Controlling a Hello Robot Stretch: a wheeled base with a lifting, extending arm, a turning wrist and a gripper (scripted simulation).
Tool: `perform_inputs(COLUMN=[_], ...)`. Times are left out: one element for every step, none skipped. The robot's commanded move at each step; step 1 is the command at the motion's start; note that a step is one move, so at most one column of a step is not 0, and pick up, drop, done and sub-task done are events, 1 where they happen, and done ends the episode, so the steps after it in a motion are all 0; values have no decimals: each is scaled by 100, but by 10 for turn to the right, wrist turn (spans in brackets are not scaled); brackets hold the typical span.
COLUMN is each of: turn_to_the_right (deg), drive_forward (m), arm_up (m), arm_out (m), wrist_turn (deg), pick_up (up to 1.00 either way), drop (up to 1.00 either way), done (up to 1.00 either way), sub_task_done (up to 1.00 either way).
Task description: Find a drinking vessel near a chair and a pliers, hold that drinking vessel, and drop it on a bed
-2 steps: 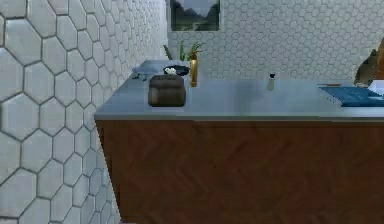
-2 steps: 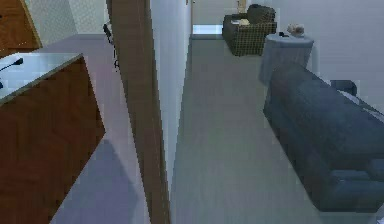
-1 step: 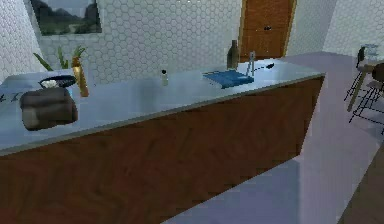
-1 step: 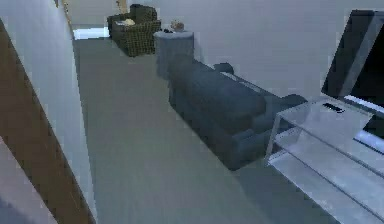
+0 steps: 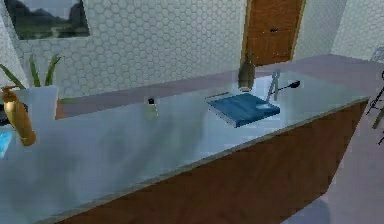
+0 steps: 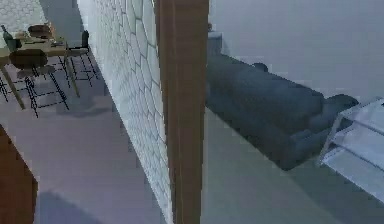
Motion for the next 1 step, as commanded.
perform_inputs(turn_to_the_right=[450], drive_forward=[0], arm_up=[0], arm_out=[0], wrist_turn=[0], pick_up=[0], drop=[0], done=[0], sub_task_done=[0])
